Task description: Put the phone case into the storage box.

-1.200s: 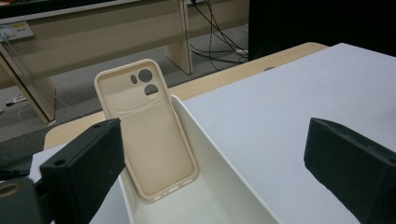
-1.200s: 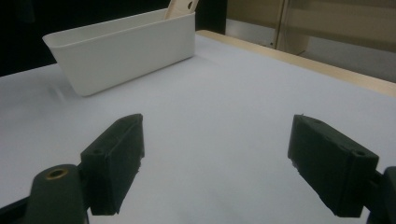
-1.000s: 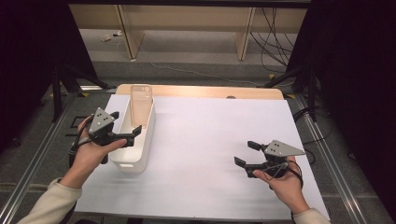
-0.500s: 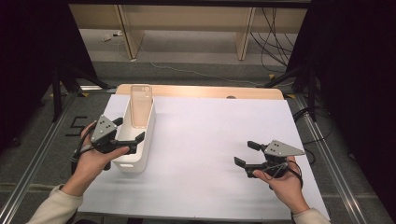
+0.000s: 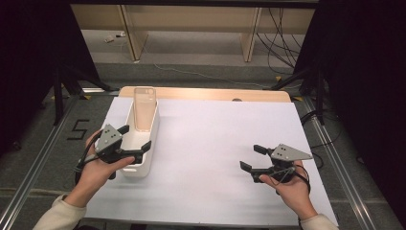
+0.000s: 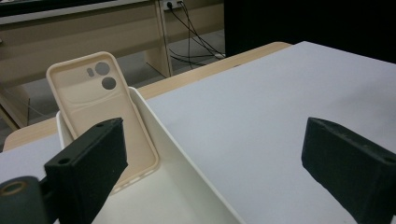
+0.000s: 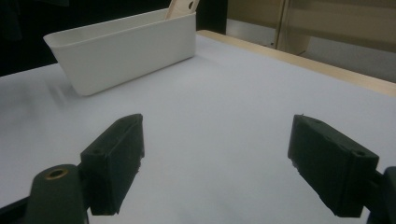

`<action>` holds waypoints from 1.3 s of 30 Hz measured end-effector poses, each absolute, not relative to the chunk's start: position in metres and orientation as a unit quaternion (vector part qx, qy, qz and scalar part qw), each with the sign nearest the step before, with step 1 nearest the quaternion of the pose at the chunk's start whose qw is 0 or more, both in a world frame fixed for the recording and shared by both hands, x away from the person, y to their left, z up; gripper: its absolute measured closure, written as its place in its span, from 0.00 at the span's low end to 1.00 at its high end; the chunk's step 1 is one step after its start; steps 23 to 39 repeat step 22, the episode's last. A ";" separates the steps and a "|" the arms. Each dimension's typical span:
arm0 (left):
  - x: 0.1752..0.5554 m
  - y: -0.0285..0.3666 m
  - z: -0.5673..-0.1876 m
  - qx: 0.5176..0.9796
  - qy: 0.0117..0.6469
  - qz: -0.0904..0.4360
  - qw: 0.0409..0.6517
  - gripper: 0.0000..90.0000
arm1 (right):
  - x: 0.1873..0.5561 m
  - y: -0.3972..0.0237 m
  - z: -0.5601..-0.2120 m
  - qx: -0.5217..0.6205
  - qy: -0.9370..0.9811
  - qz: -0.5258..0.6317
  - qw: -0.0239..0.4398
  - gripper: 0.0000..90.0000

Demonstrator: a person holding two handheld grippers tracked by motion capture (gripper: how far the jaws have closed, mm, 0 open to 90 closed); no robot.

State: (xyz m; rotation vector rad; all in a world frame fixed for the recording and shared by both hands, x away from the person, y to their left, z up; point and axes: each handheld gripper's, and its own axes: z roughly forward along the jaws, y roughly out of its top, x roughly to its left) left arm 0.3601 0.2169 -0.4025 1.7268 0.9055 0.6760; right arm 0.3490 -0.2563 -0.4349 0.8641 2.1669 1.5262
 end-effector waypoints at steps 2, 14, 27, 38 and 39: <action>0.359 0.217 -0.404 0.718 0.377 0.279 0.515 0.07 | 0.349 -0.256 -0.435 0.306 0.765 0.539 0.176 0.22; 0.353 0.214 -0.410 0.720 0.375 0.273 0.515 0.08 | 0.349 -0.257 -0.434 0.301 0.763 0.543 0.180 0.22; 0.353 0.212 -0.411 0.720 0.376 0.270 0.517 0.09 | 0.349 -0.257 -0.434 0.305 0.764 0.544 0.166 0.22; 0.353 0.212 -0.411 0.720 0.376 0.270 0.517 0.09 | 0.349 -0.257 -0.434 0.305 0.764 0.544 0.166 0.22; 0.353 0.212 -0.411 0.720 0.376 0.270 0.517 0.09 | 0.349 -0.257 -0.434 0.305 0.764 0.544 0.166 0.22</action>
